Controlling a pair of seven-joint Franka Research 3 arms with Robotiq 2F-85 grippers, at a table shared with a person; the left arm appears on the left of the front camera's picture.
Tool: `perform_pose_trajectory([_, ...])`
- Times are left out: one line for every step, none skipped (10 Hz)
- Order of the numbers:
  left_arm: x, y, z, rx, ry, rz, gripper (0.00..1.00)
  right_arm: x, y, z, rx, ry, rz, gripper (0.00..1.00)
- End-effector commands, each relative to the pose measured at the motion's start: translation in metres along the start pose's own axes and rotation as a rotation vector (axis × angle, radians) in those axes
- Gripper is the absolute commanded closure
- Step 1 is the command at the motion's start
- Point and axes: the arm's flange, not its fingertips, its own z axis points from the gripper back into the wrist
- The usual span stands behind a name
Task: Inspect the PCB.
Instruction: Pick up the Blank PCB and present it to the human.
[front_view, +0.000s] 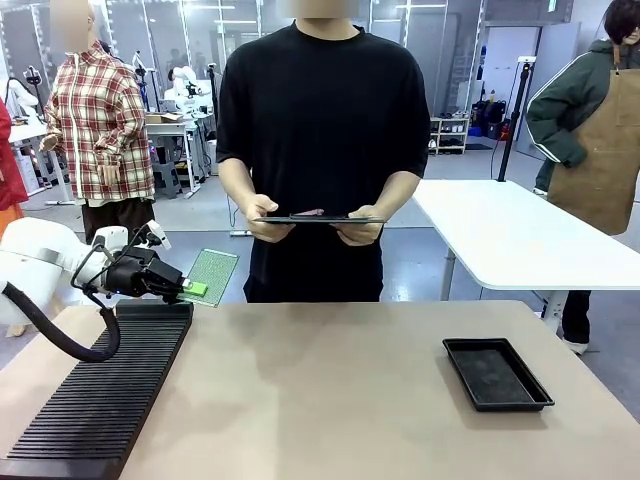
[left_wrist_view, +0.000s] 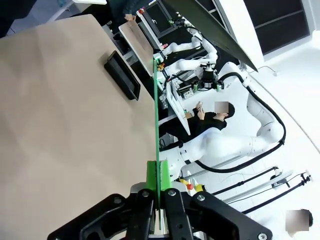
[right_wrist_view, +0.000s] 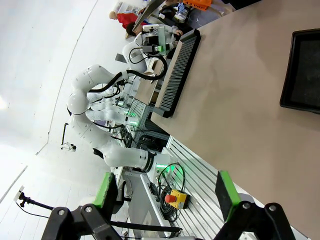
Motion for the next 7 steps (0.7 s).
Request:
perform_pose_trajectory([0.010,-0.002,0.004,-0.039,-0.017,0.009,0.97,-0.001,0.000,0.002,0.006,0.000,0.021,0.00])
perform_pose_trajectory([0.013,-0.005,0.006,-0.042,-0.030,0.002,0.97,-0.001,0.000,0.002,0.006,0.000,0.021,0.00])
perform_pose_trajectory([0.014,-0.008,0.006,-0.063,-0.005,-0.005,0.97,-0.001,0.000,0.002,0.006,0.000,0.021,0.00])
perform_pose_trajectory([0.003,-0.001,0.002,-0.006,-0.008,-0.005,0.97,-0.001,0.000,0.002,0.006,0.000,0.021,0.00])
perform_pose_trajectory([0.003,-0.001,0.002,-0.006,-0.008,-0.005,0.97,-0.001,0.000,0.002,0.006,0.000,0.021,0.00])
perform_pose_trajectory([0.003,-0.001,0.002,-0.006,-0.008,-0.005,0.97,-0.001,0.000,0.002,0.006,0.000,0.021,0.00])
perform_pose_trajectory([0.003,-0.001,0.002,-0.006,-0.008,-0.005,0.97,-0.001,0.000,0.002,0.006,0.000,0.021,0.00])
